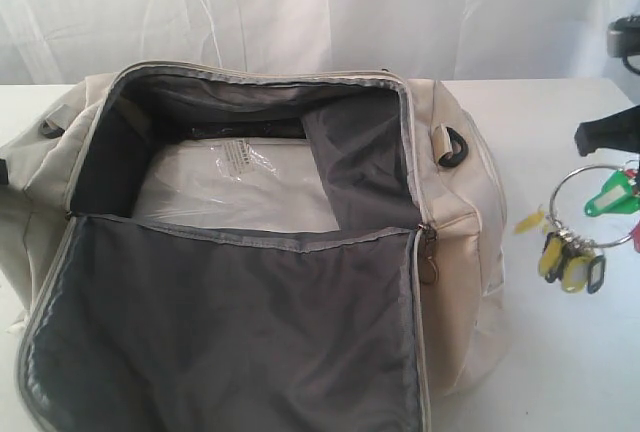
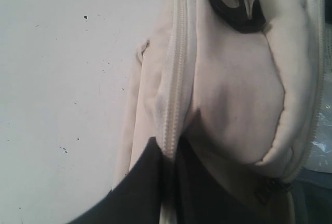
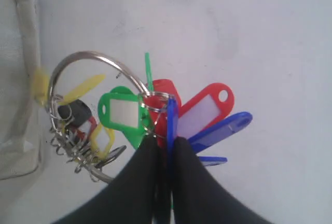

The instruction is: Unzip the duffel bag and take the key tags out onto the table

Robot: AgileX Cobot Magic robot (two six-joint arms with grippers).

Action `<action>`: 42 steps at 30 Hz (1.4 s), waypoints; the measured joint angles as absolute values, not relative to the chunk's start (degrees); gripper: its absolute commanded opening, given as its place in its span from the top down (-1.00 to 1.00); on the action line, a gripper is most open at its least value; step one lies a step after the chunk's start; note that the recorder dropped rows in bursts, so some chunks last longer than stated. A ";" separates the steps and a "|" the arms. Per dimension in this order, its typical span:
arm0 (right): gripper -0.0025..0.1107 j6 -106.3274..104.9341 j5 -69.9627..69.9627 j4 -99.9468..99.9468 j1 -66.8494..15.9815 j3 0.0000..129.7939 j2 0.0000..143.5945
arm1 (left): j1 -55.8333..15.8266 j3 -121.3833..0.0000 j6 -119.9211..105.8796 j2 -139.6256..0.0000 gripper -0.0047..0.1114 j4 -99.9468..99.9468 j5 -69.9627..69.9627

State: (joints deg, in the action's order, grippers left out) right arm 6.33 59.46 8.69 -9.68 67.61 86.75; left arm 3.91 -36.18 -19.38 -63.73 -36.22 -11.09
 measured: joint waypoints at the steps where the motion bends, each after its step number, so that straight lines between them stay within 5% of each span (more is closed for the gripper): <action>1: 0.96 6.33 58.67 8.12 -9.68 67.21 87.98 | 3.91 -36.18 -19.38 -63.73 0.91 -36.22 -11.09; 8: 0.92 6.33 54.36 6.92 -9.68 66.77 95.68 | 3.91 -36.18 -19.38 -63.73 0.91 -36.22 -11.09; 15: 0.27 6.42 52.56 3.44 -9.68 66.77 100.50 | 3.91 -36.18 -19.38 -63.73 0.91 -36.22 -11.09; 19: 0.08 6.42 52.44 3.28 -9.68 66.77 101.08 | 3.91 -36.18 -19.38 -63.73 0.91 -36.22 -11.09; 24: 0.15 6.42 54.47 3.19 -9.68 70.36 99.49 | 3.91 -36.18 -19.38 -63.73 0.91 -36.22 -11.09; 30: 0.93 6.31 55.27 3.19 -9.68 75.37 93.52 | 3.91 -36.18 -19.38 -63.73 0.91 -36.22 -11.09; 42: 0.96 3.59 48.20 1.37 -9.68 70.52 74.79 | 3.91 -36.18 -19.38 -63.73 0.91 -36.22 -11.09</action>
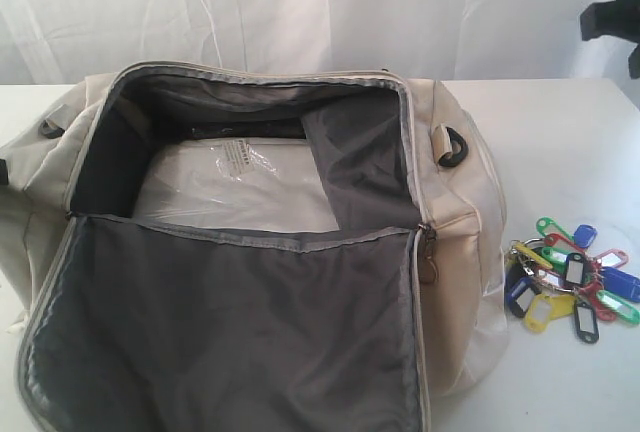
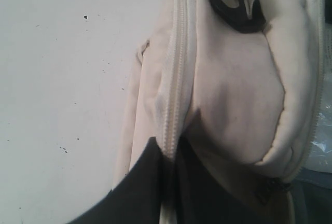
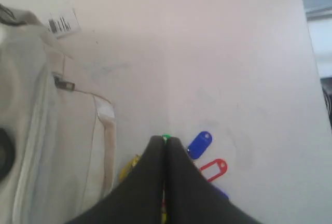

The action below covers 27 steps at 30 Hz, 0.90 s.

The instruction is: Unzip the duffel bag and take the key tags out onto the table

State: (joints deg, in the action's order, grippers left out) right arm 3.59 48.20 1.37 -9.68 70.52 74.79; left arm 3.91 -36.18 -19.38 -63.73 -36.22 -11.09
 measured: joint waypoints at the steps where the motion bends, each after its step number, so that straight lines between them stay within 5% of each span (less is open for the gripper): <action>1: 0.96 3.47 46.46 1.03 -9.68 69.07 72.35 | 3.91 -36.18 -19.38 -63.73 0.91 -36.22 -11.09; 17: 0.96 2.66 19.75 -0.93 -10.02 39.45 38.85 | 3.91 -36.18 -19.38 -61.32 0.90 -37.54 -10.50; 27: 0.96 1.91 9.28 -0.82 -10.27 24.04 25.00 | 3.91 -35.85 -19.38 -51.92 0.40 -37.54 -10.71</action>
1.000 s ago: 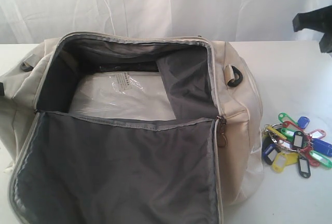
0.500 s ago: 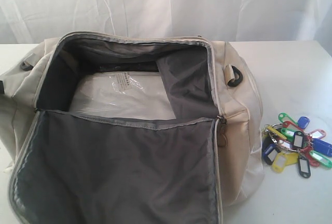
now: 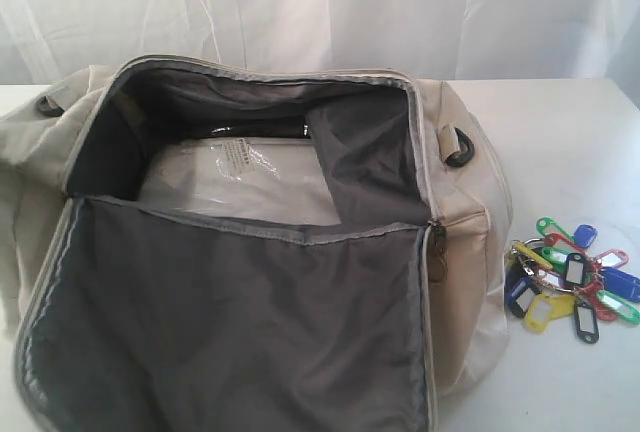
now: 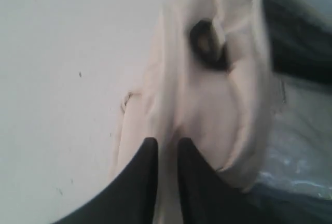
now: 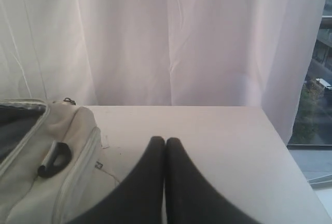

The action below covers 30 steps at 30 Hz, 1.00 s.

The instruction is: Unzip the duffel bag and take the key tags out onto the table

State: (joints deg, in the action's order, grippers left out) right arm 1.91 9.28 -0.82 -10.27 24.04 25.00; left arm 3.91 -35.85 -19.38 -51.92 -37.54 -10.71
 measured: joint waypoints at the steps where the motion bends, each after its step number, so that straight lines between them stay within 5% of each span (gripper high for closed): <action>1: 0.96 1.91 9.13 -0.82 -10.27 22.88 23.99 | 3.91 -35.85 -19.51 -49.76 0.36 -37.65 -9.91; 11: 0.96 8.59 9.04 -0.82 -10.27 19.96 20.74 | 3.91 -35.96 -22.11 -36.94 0.31 -37.65 -13.19; 13: 0.96 8.83 9.14 -0.82 -10.27 19.86 20.74 | 3.91 -35.96 -22.35 -35.04 0.48 -37.65 -15.31; 15: 0.96 8.95 9.14 -0.82 -10.27 19.86 20.74 | 3.91 -35.96 -22.35 -33.12 0.92 -37.76 -16.40; 30: 0.96 9.04 9.14 -0.82 -10.27 19.86 20.74 | 3.91 -35.96 -19.58 -13.63 0.92 -37.84 -20.88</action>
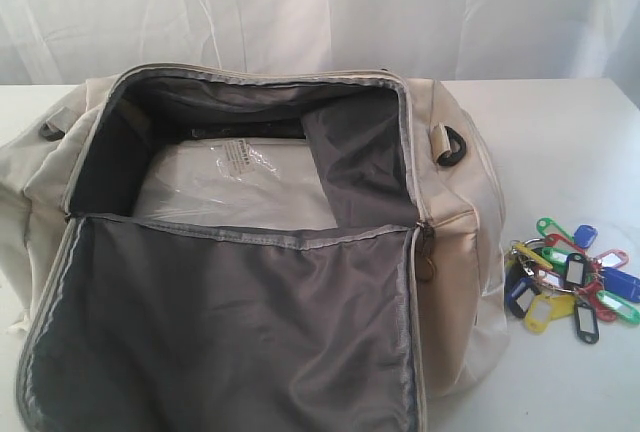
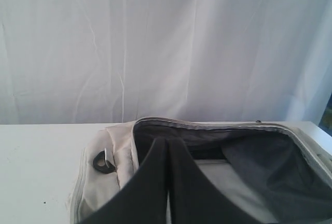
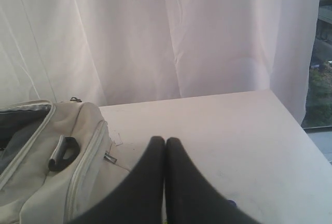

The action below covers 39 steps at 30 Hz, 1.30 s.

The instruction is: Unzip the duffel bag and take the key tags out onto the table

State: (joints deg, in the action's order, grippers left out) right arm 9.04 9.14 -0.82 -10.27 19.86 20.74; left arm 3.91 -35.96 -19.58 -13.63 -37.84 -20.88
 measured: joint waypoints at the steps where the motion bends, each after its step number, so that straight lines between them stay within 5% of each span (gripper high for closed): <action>1: 0.96 9.04 9.14 -0.82 -10.27 19.86 20.74 | 3.91 -35.96 -19.58 -13.53 0.92 -37.84 -20.97; 18: 0.96 9.04 9.25 -0.82 -10.27 19.86 20.74 | 3.91 -34.48 -17.87 -13.39 0.92 -35.96 -19.80; 28: 0.96 9.04 9.25 -0.82 -10.27 19.86 20.74 | 3.91 -19.10 20.51 -9.55 0.92 0.69 -12.81; 39: 0.96 9.04 9.36 -0.82 -10.27 19.86 20.74 | 3.91 -6.25 -3.80 -0.40 0.92 -12.76 -14.62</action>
State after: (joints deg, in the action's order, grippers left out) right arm 9.04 9.36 -0.82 -10.27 19.86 20.74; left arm 3.91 -6.25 -3.80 -0.40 -12.76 -14.62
